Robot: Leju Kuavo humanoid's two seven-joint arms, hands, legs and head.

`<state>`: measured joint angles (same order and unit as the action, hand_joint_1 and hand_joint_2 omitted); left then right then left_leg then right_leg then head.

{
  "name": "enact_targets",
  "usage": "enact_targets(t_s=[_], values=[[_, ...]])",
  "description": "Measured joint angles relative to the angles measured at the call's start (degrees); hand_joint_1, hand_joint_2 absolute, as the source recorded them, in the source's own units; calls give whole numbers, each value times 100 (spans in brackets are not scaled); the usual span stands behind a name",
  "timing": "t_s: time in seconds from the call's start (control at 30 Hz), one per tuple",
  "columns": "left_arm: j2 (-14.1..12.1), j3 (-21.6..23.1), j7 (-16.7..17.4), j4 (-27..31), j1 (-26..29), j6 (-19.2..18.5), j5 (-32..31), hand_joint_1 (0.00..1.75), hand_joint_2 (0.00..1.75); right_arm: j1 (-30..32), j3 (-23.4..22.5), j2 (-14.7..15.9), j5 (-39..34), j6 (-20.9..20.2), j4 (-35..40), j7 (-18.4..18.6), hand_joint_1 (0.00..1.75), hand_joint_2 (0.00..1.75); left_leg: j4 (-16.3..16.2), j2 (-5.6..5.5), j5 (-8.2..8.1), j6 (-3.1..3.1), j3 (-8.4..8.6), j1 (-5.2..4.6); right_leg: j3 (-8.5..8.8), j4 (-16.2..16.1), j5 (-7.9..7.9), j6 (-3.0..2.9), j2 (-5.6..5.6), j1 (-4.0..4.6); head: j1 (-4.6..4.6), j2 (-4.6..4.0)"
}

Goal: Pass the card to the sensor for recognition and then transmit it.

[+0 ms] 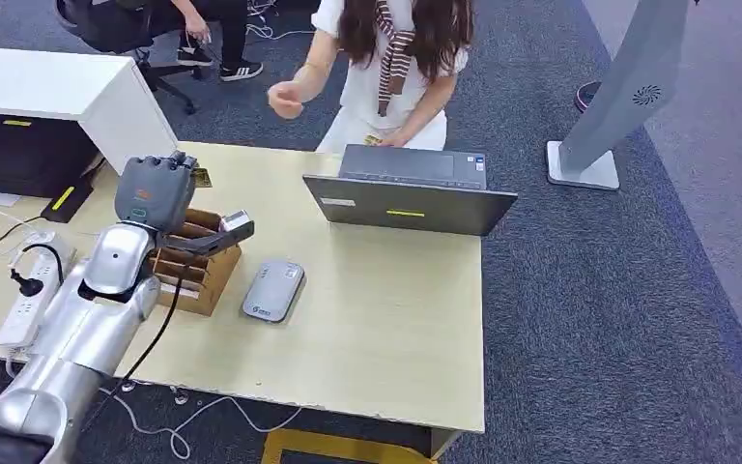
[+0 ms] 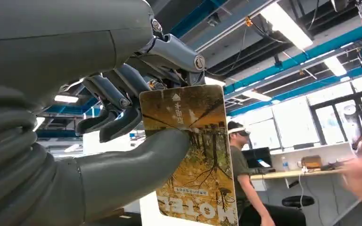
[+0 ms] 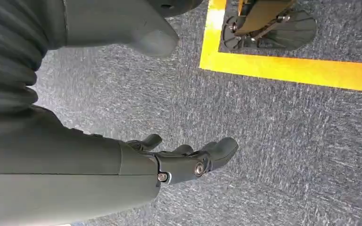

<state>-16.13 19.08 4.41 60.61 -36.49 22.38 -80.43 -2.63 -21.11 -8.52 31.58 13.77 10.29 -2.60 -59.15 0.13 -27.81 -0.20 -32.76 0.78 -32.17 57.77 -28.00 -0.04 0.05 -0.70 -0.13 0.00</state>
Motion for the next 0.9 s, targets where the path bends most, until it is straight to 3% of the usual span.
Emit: enact_targets(t_s=[0.57, 0.6, 0.8, 0.83, 0.9], values=[[55, 0, -17, -22, -142, 28, -33, 175, 175, -3, 0, 0, 20, -35, 0, -4, 0, 175, 0, 0, 0, 0, 0, 0, 0, 0, 0, 0, 0, 0, 0, 0], [59, 0, -15, -24, -151, 28, -33, 12, 175, -3, 0, 0, 24, -35, 0, -7, 0, 175, 0, 0, 0, 0, 0, 0, 0, 0, 0, 0, 0, 0, 0, 0], [59, 0, -15, -24, -153, 28, -33, 12, 175, -3, 0, 0, 24, -35, 0, -7, 0, 175, 0, 1, 0, 0, 0, 0, 0, 0, 0, 0, 0, 0, 0, 0], [61, 0, -17, -26, -158, 29, -31, 0, 175, -4, 0, 0, 28, -33, 0, -9, 0, 175, 0, 1, 0, 0, 0, 0, 0, 0, 0, 0, 0, 0, 0, 0], [68, 0, -15, -33, -181, 39, -24, 0, 175, -4, 0, 0, 39, -33, 0, -22, 0, 175, 0, 3, 0, 0, 0, 0, 0, 0, 0, 0, 1, 0, 0, 0]])
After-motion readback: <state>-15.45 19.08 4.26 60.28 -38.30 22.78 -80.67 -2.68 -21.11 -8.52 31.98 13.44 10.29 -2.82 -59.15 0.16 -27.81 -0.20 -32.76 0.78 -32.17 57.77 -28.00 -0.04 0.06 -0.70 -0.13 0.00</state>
